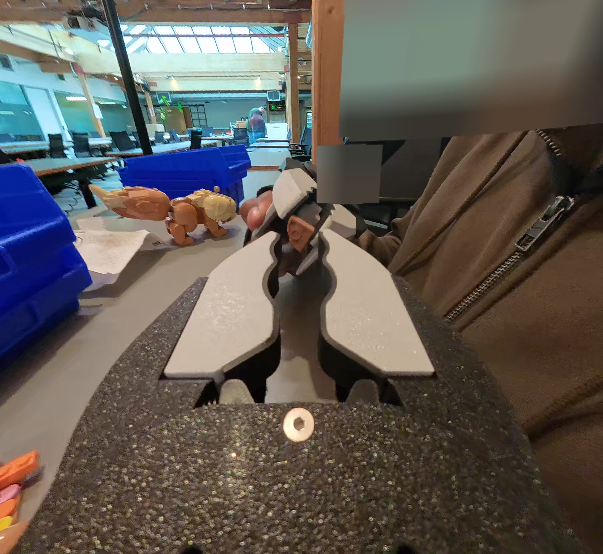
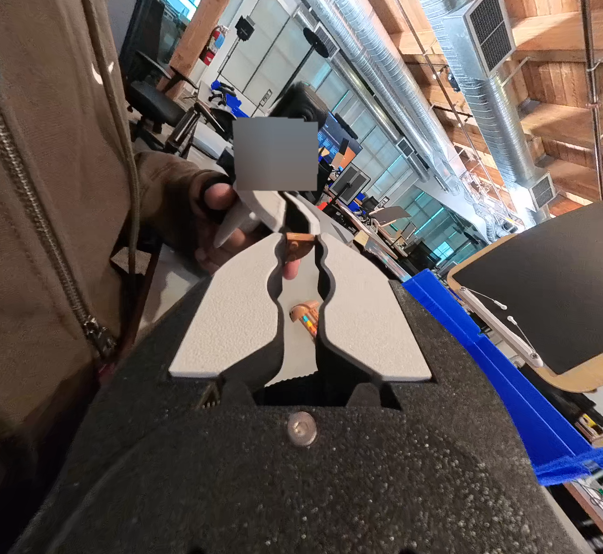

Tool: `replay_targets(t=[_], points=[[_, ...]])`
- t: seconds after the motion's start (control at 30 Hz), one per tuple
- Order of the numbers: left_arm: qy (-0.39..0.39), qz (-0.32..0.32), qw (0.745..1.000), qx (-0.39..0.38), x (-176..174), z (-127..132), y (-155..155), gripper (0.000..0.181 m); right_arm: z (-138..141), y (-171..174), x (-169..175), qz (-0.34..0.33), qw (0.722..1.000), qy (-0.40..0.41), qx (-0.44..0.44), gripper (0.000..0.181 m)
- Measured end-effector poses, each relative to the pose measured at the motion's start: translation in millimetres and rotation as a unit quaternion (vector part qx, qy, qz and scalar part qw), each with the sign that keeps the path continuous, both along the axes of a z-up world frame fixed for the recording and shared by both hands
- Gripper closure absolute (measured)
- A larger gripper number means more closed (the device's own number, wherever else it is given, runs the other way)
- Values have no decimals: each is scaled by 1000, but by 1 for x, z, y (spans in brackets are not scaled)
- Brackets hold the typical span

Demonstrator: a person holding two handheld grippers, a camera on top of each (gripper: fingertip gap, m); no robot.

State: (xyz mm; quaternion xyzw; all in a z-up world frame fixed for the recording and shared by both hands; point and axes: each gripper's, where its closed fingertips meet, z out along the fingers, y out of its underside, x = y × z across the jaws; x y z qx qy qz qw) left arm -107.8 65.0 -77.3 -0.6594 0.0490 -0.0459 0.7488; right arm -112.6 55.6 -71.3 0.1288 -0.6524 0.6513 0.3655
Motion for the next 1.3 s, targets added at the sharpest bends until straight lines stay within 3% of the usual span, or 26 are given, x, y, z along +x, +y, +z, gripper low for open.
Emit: replay_targets(t=[0.3, 0.53, 0.7, 0.87, 1.07, 1.3], points=[[-116, -96, 988, -25, 10, -4, 2, 158, -4, -4, 3, -1, 1000, 24, 14, 164], [-108, -82, 990, -30, 6, -5, 1, 165, -6, -6, 3, -8, 999, 36, 19, 164], [-55, -30, 998, -14, -3, -1, -3, 165, -2, -2, 0, -9, 1000, 17, 2, 165], [48, 41, 998, -28, -8, -4, -3, 165, -3, 2, -8, 12, 996, -83, -12, 165], [185, 106, 976, -39, -7, -7, 0, 165, -6, 2, -5, 73, 979, -191, -24, 167], [309, 143, 940, -30, 0, -7, 5, 165, -4, 4, -1, 159, 928, -333, -49, 158]])
